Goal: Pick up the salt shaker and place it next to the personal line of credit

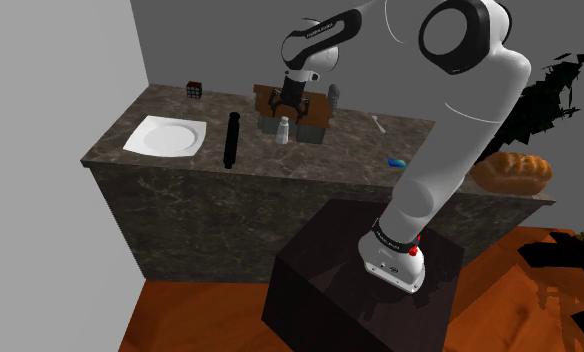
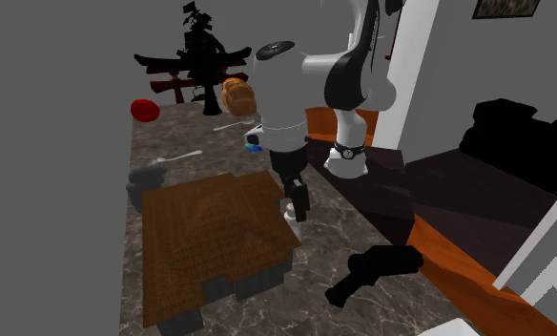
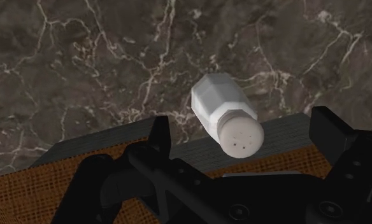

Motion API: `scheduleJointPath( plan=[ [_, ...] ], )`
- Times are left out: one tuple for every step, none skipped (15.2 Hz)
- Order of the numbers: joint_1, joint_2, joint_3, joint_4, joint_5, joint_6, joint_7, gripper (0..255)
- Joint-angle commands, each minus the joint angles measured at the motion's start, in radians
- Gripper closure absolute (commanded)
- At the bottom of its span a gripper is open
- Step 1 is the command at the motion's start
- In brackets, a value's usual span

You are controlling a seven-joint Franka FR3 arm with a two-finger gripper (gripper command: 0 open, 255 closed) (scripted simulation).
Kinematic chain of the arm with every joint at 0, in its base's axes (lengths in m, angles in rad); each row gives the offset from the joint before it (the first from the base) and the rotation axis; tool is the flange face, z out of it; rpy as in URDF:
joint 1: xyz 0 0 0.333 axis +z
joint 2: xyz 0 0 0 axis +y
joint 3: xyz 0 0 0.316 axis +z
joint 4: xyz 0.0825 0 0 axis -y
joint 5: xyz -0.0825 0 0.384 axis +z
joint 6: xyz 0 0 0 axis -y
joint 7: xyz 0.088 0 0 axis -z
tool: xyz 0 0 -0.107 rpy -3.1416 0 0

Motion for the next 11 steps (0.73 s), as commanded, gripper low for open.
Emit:
scheduleJointPath(
  plan=[
    [0.001,0.018,0.002,-0.012,0.002,0.018,-0.003,255],
    [0.002,0.016,0.002,-0.015,0.002,0.019,-0.002,255],
    [0.002,0.016,0.002,-0.017,0.002,0.021,-0.002,255],
    [0.005,0.023,0.005,-0.015,0.003,0.027,0.002,255],
    [0.004,0.021,0.004,-0.02,0.003,0.029,-0.001,255],
    [0.004,0.02,0.004,-0.019,0.003,0.027,0.002,255],
    [0.005,0.02,0.005,-0.028,0.004,0.037,0.001,255],
    [0.002,0.026,0.002,-0.014,0.004,0.028,-0.004,255],
    [0.0,0.026,0.001,-0.018,0.005,0.032,-0.008,255],
    [0.002,0.017,0.002,-0.009,0.002,0.015,-0.001,255],
    [0.002,0.01,0.002,-0.003,0.0,0.002,0.001,255]
  ],
)
